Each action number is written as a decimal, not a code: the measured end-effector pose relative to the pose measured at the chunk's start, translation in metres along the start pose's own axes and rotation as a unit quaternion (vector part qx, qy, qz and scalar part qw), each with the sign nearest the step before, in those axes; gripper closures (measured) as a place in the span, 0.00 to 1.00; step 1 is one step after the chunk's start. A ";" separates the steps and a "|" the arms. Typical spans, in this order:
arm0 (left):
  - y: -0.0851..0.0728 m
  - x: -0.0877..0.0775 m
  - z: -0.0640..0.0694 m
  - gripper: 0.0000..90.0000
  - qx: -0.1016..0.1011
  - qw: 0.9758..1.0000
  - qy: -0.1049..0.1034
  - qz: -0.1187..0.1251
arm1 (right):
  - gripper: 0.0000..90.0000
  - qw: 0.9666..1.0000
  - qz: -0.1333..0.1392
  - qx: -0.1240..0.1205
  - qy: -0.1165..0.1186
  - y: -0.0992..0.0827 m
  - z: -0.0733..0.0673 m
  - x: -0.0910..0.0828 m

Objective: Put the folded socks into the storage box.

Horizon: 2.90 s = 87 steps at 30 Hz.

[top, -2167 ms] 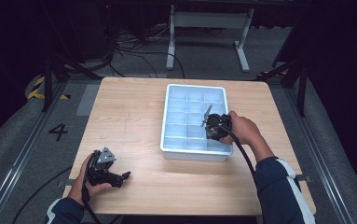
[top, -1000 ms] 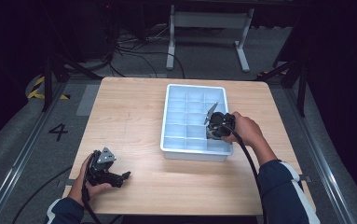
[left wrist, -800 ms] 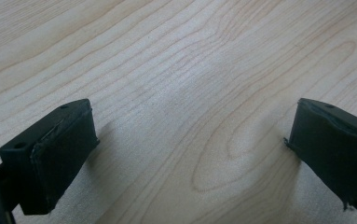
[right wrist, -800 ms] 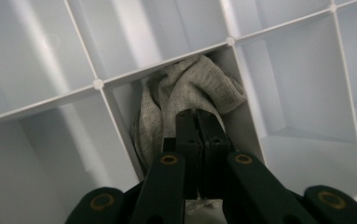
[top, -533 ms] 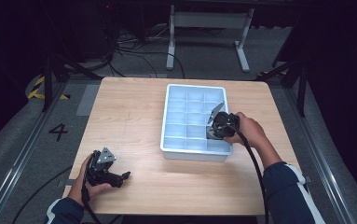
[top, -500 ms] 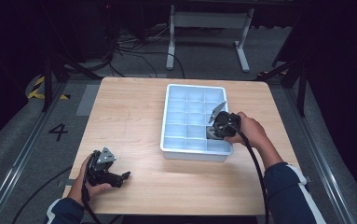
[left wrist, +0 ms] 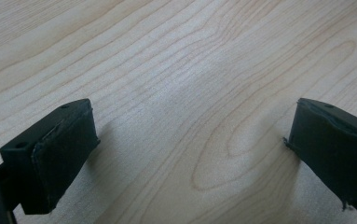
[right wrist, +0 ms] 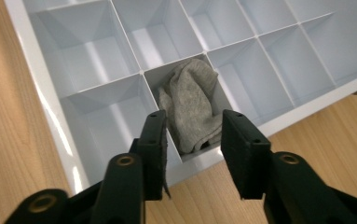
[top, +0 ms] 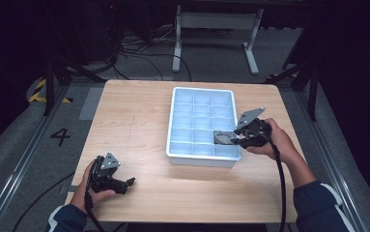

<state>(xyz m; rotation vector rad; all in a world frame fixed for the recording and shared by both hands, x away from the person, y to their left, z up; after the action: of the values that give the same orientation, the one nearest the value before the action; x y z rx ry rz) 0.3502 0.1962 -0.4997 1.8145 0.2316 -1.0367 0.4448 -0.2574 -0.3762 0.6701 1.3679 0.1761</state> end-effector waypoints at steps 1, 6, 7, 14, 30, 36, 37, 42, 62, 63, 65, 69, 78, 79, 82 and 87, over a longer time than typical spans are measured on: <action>0.000 0.000 0.000 0.01 0.000 1.000 0.000 0.000 | 0.65 1.000 0.005 -0.001 -0.004 -0.003 -0.002 -0.004; 0.000 0.000 0.000 0.01 0.000 1.000 0.000 0.000 | 0.59 1.000 0.021 -0.001 -0.014 -0.016 -0.009 -0.014; 0.000 0.000 0.000 0.01 0.001 1.000 0.000 0.000 | 0.59 1.000 0.022 0.001 -0.017 -0.018 -0.010 -0.015; 0.000 0.000 0.000 0.01 0.000 1.000 0.000 0.000 | 0.52 0.999 0.035 0.002 -0.033 -0.032 -0.018 -0.023; 0.000 0.000 0.000 0.01 0.000 1.000 0.000 -0.001 | 0.44 0.996 0.051 0.018 -0.071 -0.073 -0.029 -0.030; 0.000 0.000 0.000 0.01 0.000 1.000 0.000 -0.001 | 0.41 0.995 0.057 0.018 -0.081 -0.086 -0.033 -0.030; 0.000 0.000 0.000 0.01 0.001 1.000 -0.001 -0.001 | 0.40 0.995 0.056 0.021 -0.085 -0.087 -0.034 -0.029; 0.000 0.000 0.000 0.01 0.000 1.000 0.000 -0.001 | 0.36 0.993 0.045 0.020 -0.110 -0.097 -0.037 -0.029; 0.000 0.000 0.000 0.01 0.001 1.000 -0.001 -0.002 | 0.27 0.992 0.056 0.080 -0.085 -0.168 -0.047 -0.011; 0.000 0.000 0.000 0.01 0.001 1.000 0.000 -0.001 | 0.26 0.991 0.059 0.082 -0.086 -0.170 -0.048 -0.011; 0.000 0.000 0.000 0.01 0.000 1.000 0.001 0.001 | 0.26 0.989 0.069 0.092 -0.088 -0.179 -0.050 -0.010; 0.000 0.000 0.000 0.01 0.001 1.000 -0.001 -0.002 | 0.25 0.984 0.088 0.120 -0.095 -0.195 -0.051 -0.012; 0.000 0.000 0.000 0.01 0.000 1.000 0.001 0.001 | 0.23 0.972 0.113 0.179 -0.097 -0.223 -0.056 -0.014; 0.000 0.000 0.000 0.01 0.001 1.000 0.001 -0.001 | 0.23 0.971 0.118 0.188 -0.094 -0.226 -0.056 -0.014; 0.000 0.000 -0.001 0.01 0.004 1.000 0.003 0.000 | 0.23 0.966 0.130 0.205 -0.090 -0.232 -0.055 -0.011; 0.000 0.000 0.000 0.01 0.000 1.000 0.001 0.001 | 0.19 0.958 0.143 0.234 -0.085 -0.235 -0.051 -0.009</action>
<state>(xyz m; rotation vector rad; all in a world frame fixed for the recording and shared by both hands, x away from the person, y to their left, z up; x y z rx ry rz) 0.3503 0.1961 -0.5000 1.8144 0.2309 -1.0337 0.3333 -0.4333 -0.4969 1.2537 1.1458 0.0208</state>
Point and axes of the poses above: each handheld gripper's, and its own axes: x roughly forward along the jaws, y roughly out of its top, z roughly to its right, the point moved 2 cm from there along x, roughly forward along the jaws, and after that the axes turned 12 degrees about y, right-handed, at the moved point
